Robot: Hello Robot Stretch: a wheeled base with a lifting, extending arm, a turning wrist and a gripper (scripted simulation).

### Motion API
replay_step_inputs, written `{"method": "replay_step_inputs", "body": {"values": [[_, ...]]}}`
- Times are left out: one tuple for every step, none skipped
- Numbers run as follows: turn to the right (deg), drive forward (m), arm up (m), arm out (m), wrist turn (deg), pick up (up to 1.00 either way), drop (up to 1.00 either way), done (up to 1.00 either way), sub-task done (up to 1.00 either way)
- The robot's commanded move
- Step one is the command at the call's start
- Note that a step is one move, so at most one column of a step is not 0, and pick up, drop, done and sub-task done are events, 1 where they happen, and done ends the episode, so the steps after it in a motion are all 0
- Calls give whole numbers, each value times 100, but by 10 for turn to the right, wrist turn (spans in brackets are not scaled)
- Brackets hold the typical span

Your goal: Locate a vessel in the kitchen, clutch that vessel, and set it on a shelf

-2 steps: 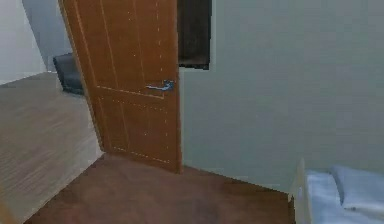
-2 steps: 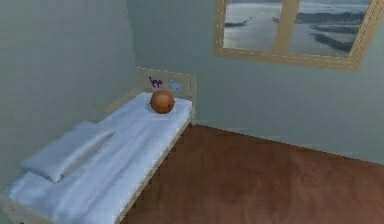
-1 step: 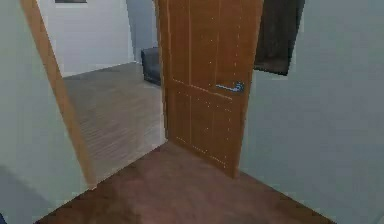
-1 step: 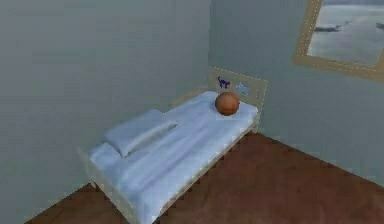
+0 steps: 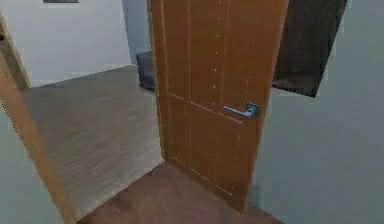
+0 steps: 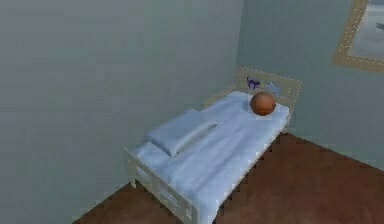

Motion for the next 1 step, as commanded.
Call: {"method": "replay_step_inputs", "body": {"values": [[-210,0,0,0,0,0,0,0,0]]}}
